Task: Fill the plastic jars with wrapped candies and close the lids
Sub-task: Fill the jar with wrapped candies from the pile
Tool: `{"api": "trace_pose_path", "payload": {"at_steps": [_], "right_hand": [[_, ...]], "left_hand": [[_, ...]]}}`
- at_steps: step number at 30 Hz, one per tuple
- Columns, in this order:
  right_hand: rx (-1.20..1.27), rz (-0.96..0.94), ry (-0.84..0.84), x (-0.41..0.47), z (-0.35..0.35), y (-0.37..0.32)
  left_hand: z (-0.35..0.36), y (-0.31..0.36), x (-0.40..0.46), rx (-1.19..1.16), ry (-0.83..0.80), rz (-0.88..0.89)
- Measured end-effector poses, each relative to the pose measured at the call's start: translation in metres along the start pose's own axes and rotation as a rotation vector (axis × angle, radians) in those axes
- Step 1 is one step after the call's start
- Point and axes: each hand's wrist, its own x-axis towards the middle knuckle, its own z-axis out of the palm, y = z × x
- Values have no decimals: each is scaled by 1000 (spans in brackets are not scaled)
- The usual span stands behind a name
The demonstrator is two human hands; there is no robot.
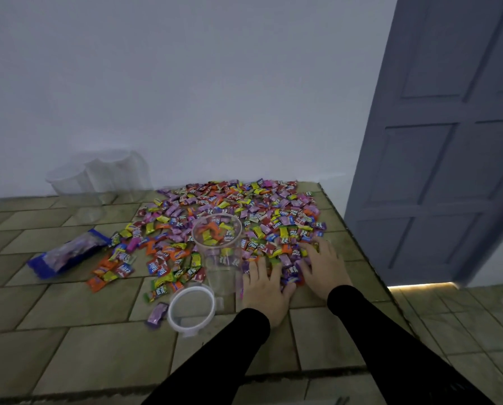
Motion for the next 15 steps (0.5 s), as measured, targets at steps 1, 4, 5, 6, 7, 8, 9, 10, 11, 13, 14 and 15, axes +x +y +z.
{"api": "trace_pose_path", "payload": {"at_steps": [1, 4, 5, 6, 7, 8, 9, 10, 11, 13, 14, 15], "right_hand": [[-4, 25, -23, 4, 0, 1], [15, 74, -111, 15, 4, 3], [16, 73, -134, 18, 4, 4], [11, 61, -139, 20, 6, 4], [4, 40, -118, 22, 8, 5], [-3, 16, -84, 24, 10, 5], [-10, -8, -49, 25, 11, 5], [-13, -28, -23, 26, 13, 5], [-9, -45, -6, 28, 15, 5], [12, -68, -4, 31, 18, 6], [20, -72, -9, 32, 19, 6], [26, -77, -9, 33, 19, 6]], "left_hand": [[1, 0, 4, 14, -26, -19], [0, 3, 13, 36, -43, -47], [-1, 3, 16, 34, -32, -61], [1, 3, 21, 55, 20, -74], [2, 3, 25, 67, 50, -88], [5, 2, 29, 69, 71, -94], [6, 1, 31, 53, 87, -93], [8, 0, 33, 29, 105, -83], [9, 0, 35, 8, 133, -78], [8, 1, 37, -24, 163, -80], [8, 1, 40, -34, 170, -85], [7, 1, 42, -44, 180, -84]]}}
